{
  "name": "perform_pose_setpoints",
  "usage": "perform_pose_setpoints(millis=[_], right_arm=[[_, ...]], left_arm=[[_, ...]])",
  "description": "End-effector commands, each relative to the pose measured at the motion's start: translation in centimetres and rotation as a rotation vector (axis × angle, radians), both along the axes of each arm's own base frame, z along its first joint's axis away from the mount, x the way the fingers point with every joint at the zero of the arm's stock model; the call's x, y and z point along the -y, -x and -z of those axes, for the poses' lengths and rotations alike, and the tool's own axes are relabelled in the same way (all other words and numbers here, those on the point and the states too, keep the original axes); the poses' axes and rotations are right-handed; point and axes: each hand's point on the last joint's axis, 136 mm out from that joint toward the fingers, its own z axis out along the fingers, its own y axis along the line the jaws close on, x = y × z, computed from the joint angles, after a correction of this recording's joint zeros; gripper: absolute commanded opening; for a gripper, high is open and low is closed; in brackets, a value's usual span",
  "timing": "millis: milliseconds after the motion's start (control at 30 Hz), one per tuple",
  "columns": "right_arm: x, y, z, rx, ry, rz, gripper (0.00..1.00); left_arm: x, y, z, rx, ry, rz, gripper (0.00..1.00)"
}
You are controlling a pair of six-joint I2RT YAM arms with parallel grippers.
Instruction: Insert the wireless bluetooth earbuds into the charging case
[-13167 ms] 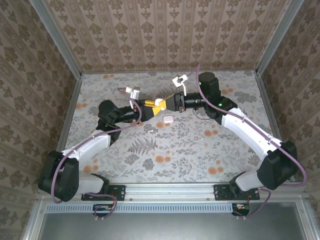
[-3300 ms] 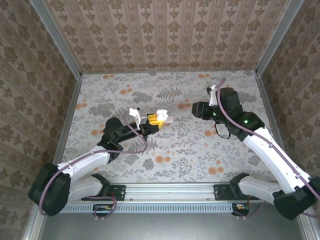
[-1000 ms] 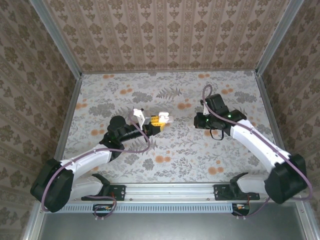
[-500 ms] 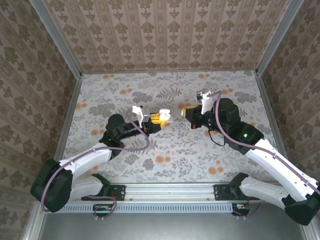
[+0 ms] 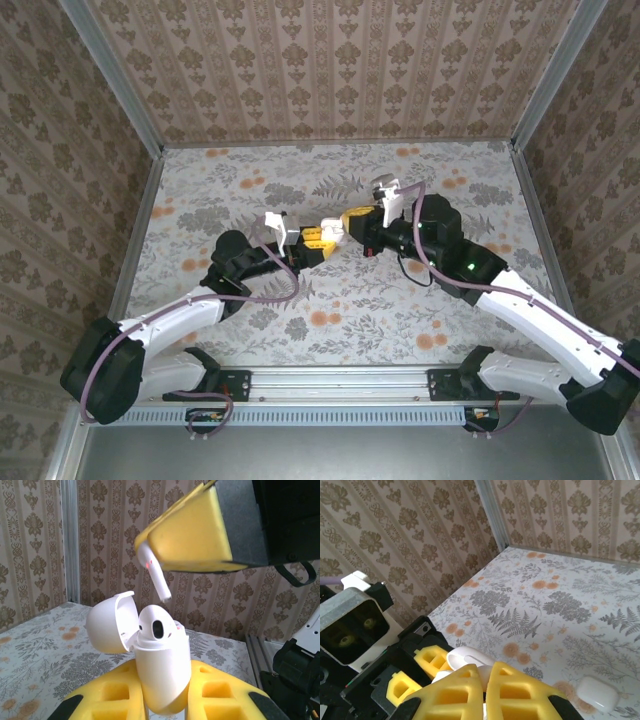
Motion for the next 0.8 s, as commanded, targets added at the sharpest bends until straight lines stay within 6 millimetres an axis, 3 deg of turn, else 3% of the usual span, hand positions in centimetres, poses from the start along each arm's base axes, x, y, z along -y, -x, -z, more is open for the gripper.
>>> perform_pose_setpoints(millis=[0, 467, 767], right_arm=[[-0.9, 0.7, -1.0, 0.035, -0.034, -0.047, 0.07], [-0.9, 0.9, 1.6, 0.0, 0.0, -0.047, 0.06], [-0.4, 0.7, 2.2, -0.004, 0.009, -0.02, 0.06]], left_arm=[[0.0, 0.2, -2.4, 0.047, 0.06, -0.001, 0.0], [-0.2, 0.1, -2.7, 0.051, 0.07, -0.016, 0.0], [-0.3, 0.1, -3.0, 0.049, 0.08, -0.021, 0.0]])
